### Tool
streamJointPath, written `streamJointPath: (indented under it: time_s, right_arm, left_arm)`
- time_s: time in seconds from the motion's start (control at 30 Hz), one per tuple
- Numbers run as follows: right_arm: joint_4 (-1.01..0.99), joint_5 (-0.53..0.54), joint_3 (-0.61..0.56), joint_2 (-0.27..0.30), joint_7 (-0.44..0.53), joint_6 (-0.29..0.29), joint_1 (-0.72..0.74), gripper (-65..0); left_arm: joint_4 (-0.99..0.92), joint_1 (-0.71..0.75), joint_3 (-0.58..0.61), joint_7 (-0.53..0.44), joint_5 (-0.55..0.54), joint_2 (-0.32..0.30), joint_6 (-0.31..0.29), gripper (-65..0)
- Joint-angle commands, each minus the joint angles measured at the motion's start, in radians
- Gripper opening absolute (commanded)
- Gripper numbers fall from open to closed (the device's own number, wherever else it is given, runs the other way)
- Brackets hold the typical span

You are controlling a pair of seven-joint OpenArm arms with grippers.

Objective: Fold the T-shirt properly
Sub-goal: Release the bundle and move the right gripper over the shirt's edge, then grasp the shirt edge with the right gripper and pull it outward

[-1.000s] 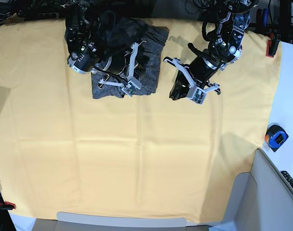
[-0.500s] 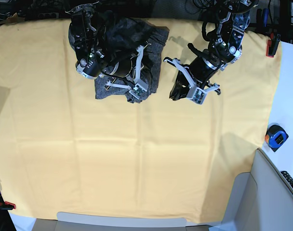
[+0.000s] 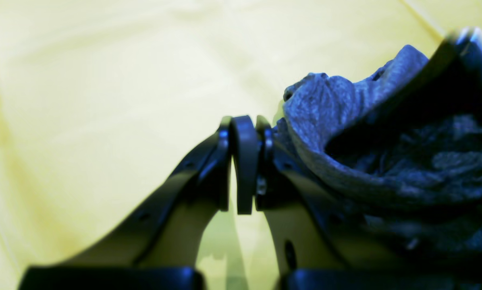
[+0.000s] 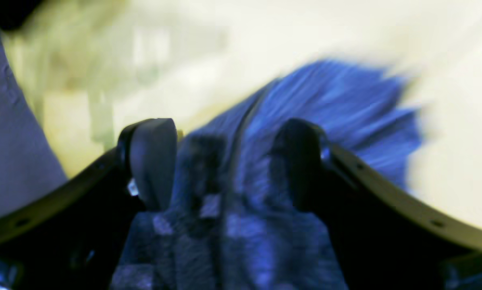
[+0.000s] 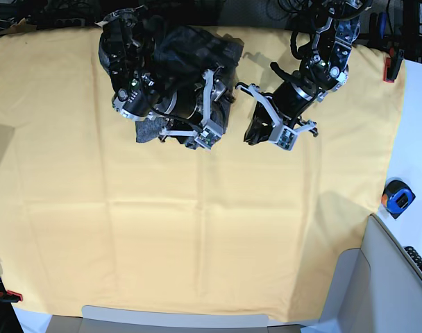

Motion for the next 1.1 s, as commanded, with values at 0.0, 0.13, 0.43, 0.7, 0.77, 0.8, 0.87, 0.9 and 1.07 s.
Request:
streamJointPath:
  time_s: [0.0, 0.13, 0.43, 0.7, 0.77, 0.8, 0.87, 0.9, 1.07]
  right_arm:
    - [0.028, 0.014, 0.001, -0.004, 0.016, 0.006, 0.012, -23.6]
    - [0.072, 0.008, 0.021, 0.016, 0.017, 0.006, 0.024, -23.6]
    - [0.158, 0.150, 0.405, 0.178, 0.011, 0.007, -0.095, -23.7]
    - [0.160, 0.537, 0.543, 0.413, 0.011, 0.015, -0.250, -23.7]
    - [0.160, 0.543, 0.547, 0.449, 0.011, 0.015, -0.275, -23.7]
    - [0.160, 0.543, 0.543, 0.465, 0.011, 0.015, -0.284, -23.7]
    - [0.160, 0.543, 0.540, 0.491, 0.009, 0.015, -0.306, -23.7]
    - [0.160, 0.543, 0.538, 0.501, 0.009, 0.015, -0.313, -23.7]
    - [0.154, 0.535, 0.458, 0.557, 0.008, 0.015, -0.307, -23.7]
  left_arm:
    - [0.020, -0.009, -0.008, -0.029, -0.006, -0.002, -0.002, -65.0]
    - [0.020, -0.009, -0.008, -0.029, -0.006, -0.002, -0.001, -65.0]
    - [0.020, -0.007, -0.008, -0.022, -0.006, -0.002, -0.001, -65.0]
    - [0.018, -0.007, -0.004, -0.020, -0.006, -0.002, -0.001, -65.0]
    - [0.018, -0.007, -0.003, -0.020, -0.006, -0.002, -0.001, -65.0]
    - [0.017, -0.007, -0.003, -0.020, -0.006, -0.002, -0.001, -65.0]
    - [0.017, -0.007, -0.003, -0.020, -0.006, -0.002, -0.001, -65.0]
    - [0.017, -0.007, -0.001, -0.020, -0.006, -0.002, -0.001, -65.0]
    - [0.017, -0.007, -0.001, -0.020, -0.006, 0.000, -0.001, -65.0]
